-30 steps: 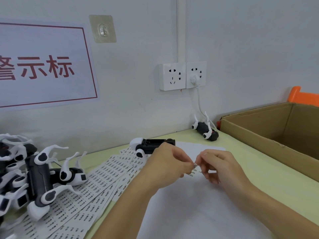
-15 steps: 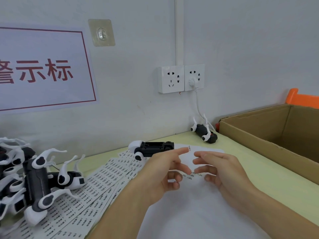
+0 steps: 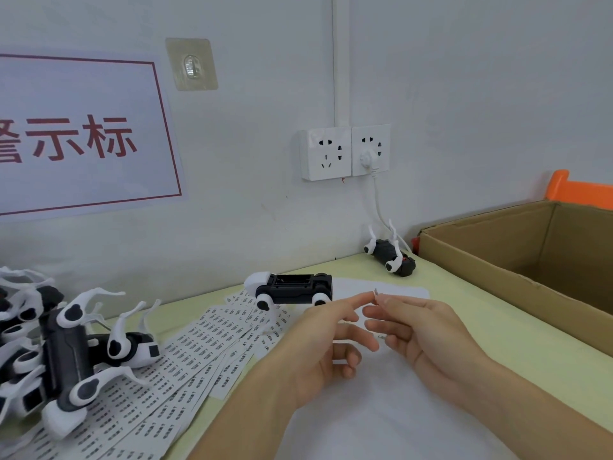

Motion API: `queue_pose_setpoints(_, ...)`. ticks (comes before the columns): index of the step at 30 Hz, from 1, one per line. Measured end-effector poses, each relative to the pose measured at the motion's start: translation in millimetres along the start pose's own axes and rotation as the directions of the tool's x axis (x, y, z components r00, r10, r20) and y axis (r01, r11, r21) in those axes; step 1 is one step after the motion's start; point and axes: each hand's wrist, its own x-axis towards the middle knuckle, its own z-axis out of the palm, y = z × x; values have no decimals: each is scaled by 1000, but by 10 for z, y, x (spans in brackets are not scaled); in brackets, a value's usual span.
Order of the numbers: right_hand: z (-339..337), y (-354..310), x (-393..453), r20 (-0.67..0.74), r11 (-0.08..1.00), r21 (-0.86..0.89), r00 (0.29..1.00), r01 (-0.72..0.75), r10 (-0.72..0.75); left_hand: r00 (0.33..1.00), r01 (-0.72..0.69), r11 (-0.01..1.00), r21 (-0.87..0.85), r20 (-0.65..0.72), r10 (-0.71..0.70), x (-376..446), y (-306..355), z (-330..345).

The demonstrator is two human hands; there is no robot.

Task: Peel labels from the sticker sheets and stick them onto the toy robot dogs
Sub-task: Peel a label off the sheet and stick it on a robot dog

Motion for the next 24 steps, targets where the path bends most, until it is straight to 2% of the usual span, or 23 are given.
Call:
queue_pose_setpoints(4,-11,1,9,-71,999,45,997,20,-17,999,-35,995,88,18,33,4,-6,44)
queue_pose_setpoints(13,-22,-9,19,-102,997,70,994,39,-32,997,-65,972,225,52,55,12,-36,80)
queue_pose_setpoints(21,-29,-4,38,-88,994,37,991,105,-102,997,-71,954,291,49,59,7,-25,78)
queue_pose_setpoints(24,-49,-50,44,-49,988,10,987,155,-154,994,-102,943,317,-12,111,2,-20,67)
